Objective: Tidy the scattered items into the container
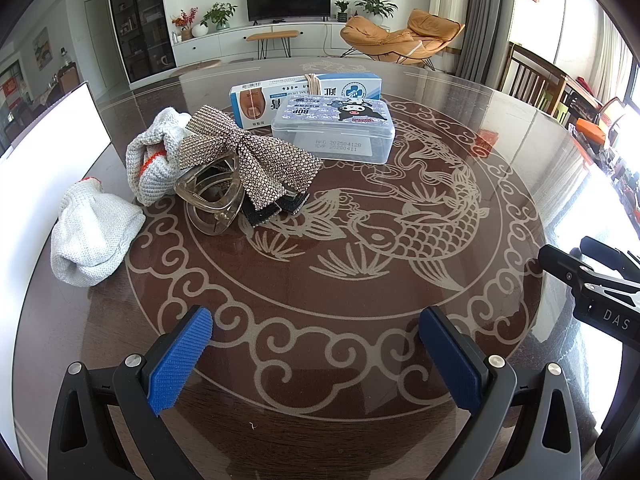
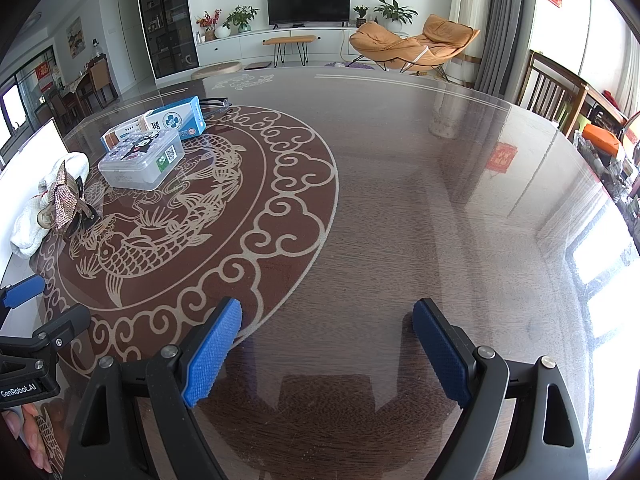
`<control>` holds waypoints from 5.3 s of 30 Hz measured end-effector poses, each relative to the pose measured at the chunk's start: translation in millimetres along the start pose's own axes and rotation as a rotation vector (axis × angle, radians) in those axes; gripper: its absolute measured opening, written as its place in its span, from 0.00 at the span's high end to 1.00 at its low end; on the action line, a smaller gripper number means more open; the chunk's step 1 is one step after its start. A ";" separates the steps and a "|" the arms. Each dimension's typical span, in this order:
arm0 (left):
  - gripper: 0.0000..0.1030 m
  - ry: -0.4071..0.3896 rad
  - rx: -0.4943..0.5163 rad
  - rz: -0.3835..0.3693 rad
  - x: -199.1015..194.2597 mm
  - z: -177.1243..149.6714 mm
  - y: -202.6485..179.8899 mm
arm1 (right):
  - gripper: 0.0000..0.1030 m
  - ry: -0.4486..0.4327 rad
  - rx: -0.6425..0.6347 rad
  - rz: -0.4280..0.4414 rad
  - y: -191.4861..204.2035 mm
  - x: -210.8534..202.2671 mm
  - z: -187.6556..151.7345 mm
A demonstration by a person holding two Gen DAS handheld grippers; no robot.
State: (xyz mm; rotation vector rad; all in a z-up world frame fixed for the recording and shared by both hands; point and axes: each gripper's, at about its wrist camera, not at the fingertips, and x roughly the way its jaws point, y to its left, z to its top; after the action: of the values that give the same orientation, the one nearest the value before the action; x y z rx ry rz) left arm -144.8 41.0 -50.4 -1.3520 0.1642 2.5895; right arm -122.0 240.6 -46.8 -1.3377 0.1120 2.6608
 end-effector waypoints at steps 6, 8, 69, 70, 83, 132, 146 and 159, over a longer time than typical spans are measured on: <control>0.00 0.000 0.000 0.000 0.4 0.2 -0.4 | 0.14 0.000 0.000 0.000 0.0 0.0 0.0; 0.00 0.000 0.000 0.000 0.3 0.2 -0.3 | 0.14 0.000 0.000 0.000 0.0 0.0 0.0; 0.59 -0.043 -0.073 0.047 -26.1 -22.5 144.6 | 0.15 -0.126 -0.235 0.503 66.4 -42.5 23.9; 0.59 -0.051 -0.078 0.045 -28.4 -25.6 143.9 | 0.15 -0.145 -0.288 0.565 88.5 -47.6 33.3; 0.58 -0.067 -0.091 0.041 -28.2 -24.3 146.9 | 0.17 0.047 -0.642 0.557 253.9 39.3 96.6; 0.51 -0.066 -0.070 0.039 -26.7 -29.8 145.5 | 0.48 -0.015 -0.582 0.513 224.8 27.4 67.7; 0.40 -0.063 0.063 -0.088 -33.7 -31.7 29.9 | 0.47 -0.087 -0.270 0.186 35.2 -46.1 -32.7; 0.04 -0.014 0.028 -0.011 -21.2 -29.7 35.0 | 0.44 -0.034 -0.224 0.138 30.5 -22.3 -18.1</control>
State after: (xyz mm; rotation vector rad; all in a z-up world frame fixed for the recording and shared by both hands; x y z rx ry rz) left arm -117.7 -1.7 -50.0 -1.3210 0.1885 2.5771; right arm -100.0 205.7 -39.9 -1.3927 -0.1054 2.8820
